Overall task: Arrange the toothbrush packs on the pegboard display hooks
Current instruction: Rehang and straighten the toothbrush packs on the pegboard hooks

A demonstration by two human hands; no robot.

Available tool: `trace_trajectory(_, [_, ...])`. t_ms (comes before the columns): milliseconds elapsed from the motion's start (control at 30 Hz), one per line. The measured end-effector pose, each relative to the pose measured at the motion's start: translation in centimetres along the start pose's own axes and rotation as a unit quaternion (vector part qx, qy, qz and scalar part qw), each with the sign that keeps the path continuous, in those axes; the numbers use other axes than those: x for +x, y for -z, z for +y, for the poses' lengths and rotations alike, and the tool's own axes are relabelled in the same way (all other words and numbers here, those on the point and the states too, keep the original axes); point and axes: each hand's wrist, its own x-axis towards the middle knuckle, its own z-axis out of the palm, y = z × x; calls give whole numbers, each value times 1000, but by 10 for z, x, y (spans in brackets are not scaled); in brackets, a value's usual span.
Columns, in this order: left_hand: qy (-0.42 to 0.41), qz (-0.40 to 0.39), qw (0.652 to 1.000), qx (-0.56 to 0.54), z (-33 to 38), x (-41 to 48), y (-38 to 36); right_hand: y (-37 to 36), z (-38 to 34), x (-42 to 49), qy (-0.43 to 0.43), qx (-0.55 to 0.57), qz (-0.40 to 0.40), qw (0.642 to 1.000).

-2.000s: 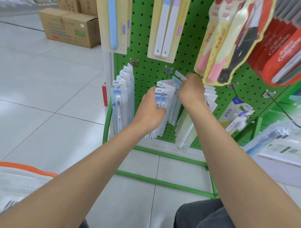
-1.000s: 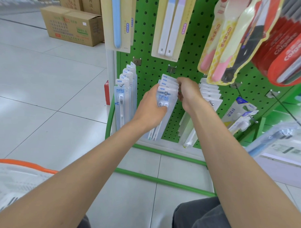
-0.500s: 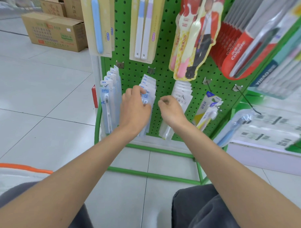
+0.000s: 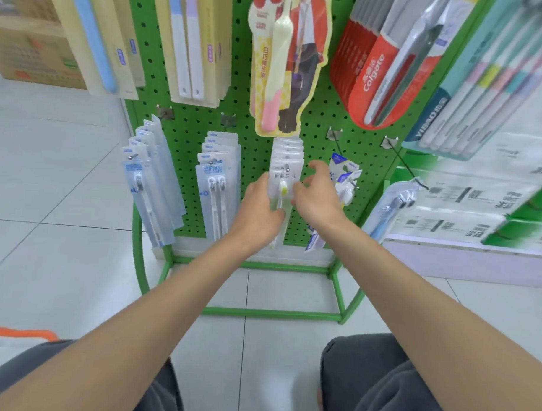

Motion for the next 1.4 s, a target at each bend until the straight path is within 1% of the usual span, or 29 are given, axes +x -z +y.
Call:
trace_trajectory(133, [18, 49, 995, -84, 4, 10, -8, -3, 6, 5, 30, -15, 2, 999])
trace_trajectory(233, [32, 80, 992, -94, 2, 16, -9, -3, 13, 3, 56, -11, -4, 998])
trace_trajectory(300, [33, 94, 990, -96, -1, 18, -10, -2, 16, 0, 66, -8, 7, 998])
trace_trajectory(533, [46, 86, 986, -138, -5, 15, -10, 4, 24, -13, 74, 34, 14, 997])
trace_trajectory(633, [35, 92, 984, -152, -3, 10, -7, 9, 22, -12, 73, 59, 3, 996])
trace_trajectory(833, [1, 118, 977, -177, 1, -1, 2, 12, 20, -10, 69, 69, -15, 995])
trace_trajectory(933, [27, 98, 982, -161, -3, -3, 1, 12, 23, -13, 52, 69, -31, 996])
trace_trajectory(1033, [63, 43, 988, -131, -12, -5, -2, 9, 28, -18, 46, 64, -48, 996])
trace_trajectory(1100, [59, 17, 991, -115, -16, -7, -5, 10, 27, -20, 46, 63, -51, 996])
trace_trajectory(1233, [51, -7, 992, -115, -17, -11, -6, 18, 27, -23, 24, 72, -64, 995])
trace_trajectory(1333, [55, -15, 990, -125, -16, -13, -7, 24, 31, -22, 21, 83, -65, 994])
trace_trajectory(1400, [57, -12, 989, -135, -16, -14, -7, 26, 36, -21, 5, 107, -74, 992])
